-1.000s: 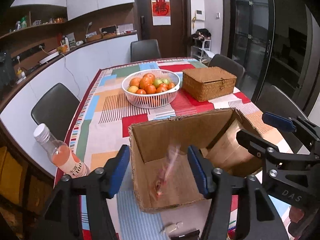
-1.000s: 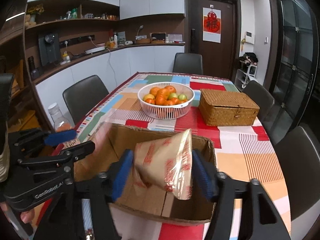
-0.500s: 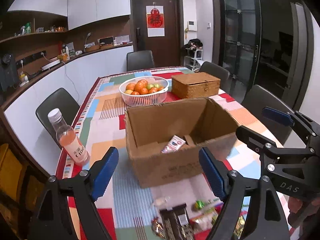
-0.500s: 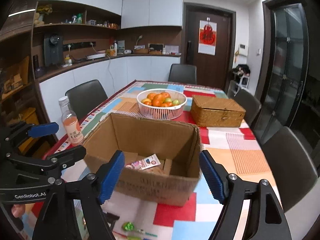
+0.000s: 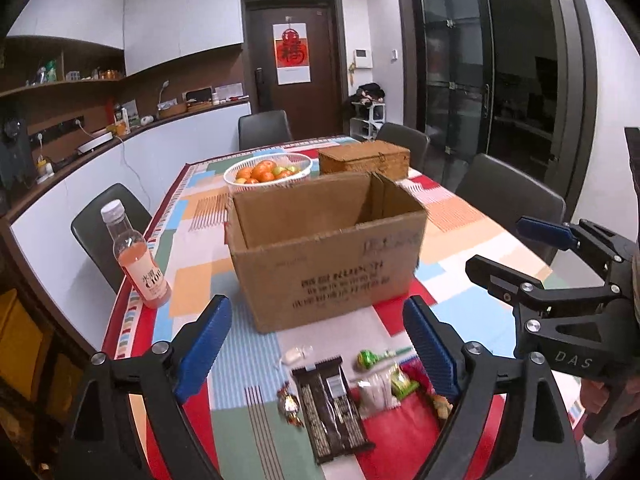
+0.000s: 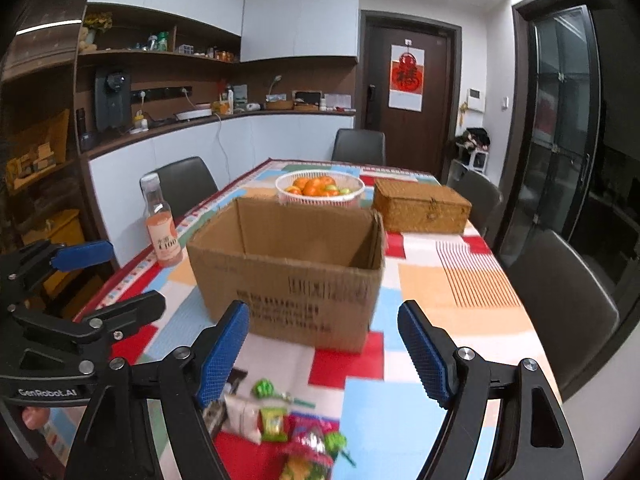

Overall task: Organize snacks
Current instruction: 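Move left tool to the white snack bag while right tool approaches the green lollipop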

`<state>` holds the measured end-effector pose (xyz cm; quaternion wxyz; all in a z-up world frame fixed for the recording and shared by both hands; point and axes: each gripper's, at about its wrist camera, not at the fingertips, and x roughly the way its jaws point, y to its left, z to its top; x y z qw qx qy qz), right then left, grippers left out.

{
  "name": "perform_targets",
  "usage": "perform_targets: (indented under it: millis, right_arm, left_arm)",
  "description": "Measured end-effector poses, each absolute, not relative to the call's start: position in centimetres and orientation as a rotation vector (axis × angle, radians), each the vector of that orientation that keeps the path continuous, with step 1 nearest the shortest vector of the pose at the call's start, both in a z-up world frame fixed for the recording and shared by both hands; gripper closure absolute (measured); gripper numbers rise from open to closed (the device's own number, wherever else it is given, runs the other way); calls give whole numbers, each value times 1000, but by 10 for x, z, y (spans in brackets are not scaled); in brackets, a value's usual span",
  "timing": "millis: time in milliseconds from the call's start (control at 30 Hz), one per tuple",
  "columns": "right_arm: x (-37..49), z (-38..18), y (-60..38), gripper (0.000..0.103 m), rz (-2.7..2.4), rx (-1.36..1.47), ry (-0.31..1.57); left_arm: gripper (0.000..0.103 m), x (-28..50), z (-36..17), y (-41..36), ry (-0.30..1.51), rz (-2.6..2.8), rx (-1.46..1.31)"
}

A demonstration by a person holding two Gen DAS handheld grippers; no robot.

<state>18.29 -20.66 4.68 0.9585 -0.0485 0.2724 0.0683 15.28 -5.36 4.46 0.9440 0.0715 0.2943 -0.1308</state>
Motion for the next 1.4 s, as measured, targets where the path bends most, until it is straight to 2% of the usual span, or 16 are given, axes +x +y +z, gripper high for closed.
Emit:
perform_targets:
  millis: [700,1400]
  right_arm:
    - [143,-41,-227,26,97,-33,839]
    - [164,-64,-235,26,127,61,898]
  left_arm:
    - [15,112,-45,-65,746,-281,213]
    - [16,146,-69,-77,778,-302,191]
